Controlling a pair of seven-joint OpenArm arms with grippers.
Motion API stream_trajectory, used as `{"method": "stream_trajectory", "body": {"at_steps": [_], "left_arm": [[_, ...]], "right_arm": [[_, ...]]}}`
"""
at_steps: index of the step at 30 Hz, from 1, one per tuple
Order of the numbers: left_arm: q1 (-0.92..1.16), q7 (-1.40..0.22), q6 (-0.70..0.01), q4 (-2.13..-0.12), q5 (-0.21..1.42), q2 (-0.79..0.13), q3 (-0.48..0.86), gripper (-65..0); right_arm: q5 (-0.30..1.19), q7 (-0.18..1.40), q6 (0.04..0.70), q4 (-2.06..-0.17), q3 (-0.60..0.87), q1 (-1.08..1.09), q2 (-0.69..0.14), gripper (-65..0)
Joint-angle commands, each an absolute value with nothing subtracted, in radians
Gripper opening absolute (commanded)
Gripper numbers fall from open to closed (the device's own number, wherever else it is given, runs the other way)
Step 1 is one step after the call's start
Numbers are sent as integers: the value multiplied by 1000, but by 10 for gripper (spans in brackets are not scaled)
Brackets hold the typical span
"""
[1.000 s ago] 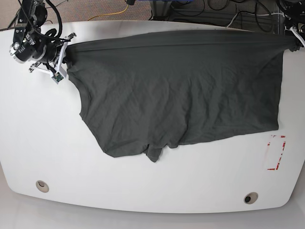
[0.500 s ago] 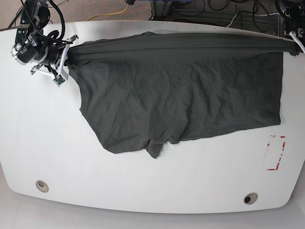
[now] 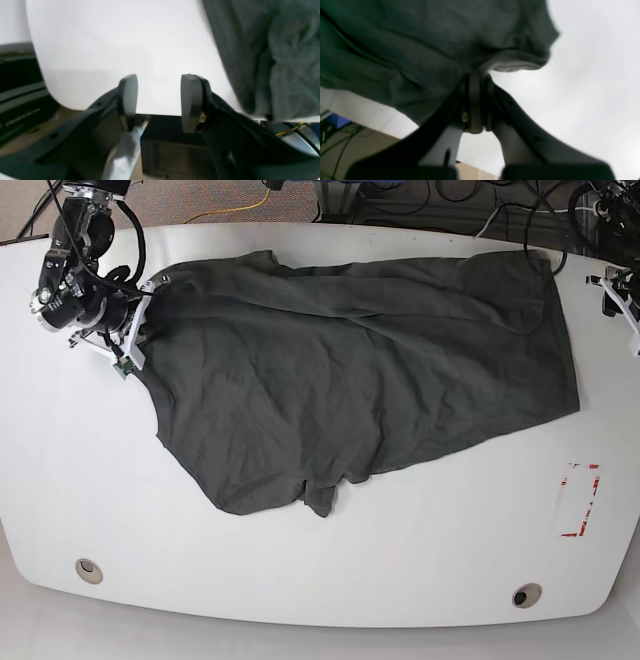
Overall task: Layout the t-shirt on the table in an organized manner, then fold the t-shirt properly
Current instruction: 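Open both grippers, release the shirt edge and reposition above it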
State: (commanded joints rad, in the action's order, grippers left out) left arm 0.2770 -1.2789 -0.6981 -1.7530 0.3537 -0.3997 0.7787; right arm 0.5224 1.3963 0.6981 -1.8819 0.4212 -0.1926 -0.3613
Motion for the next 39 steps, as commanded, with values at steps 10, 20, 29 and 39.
{"method": "stream_trajectory", "body": {"at_steps": [10,20,29,39], "left_arm": [[266,-1276,-698,-1727,314,-400,773,-288],[277,-1277,-698,-1787,315,-383,769,-289],[309,-1277,-698,-1900,315,-263,768,-288],[352,-1196,-698,-1910,315,-251,641,-290]], "right_arm": [[522,1396,698,-1870,424,-111,-351,-644],[522,1396,698,-1868,427,-104,-355,-644],[522,1396,698,-1868,427,-102,-346,-644],[522,1396,698,-1868,424,-102,-344,-644]]}}
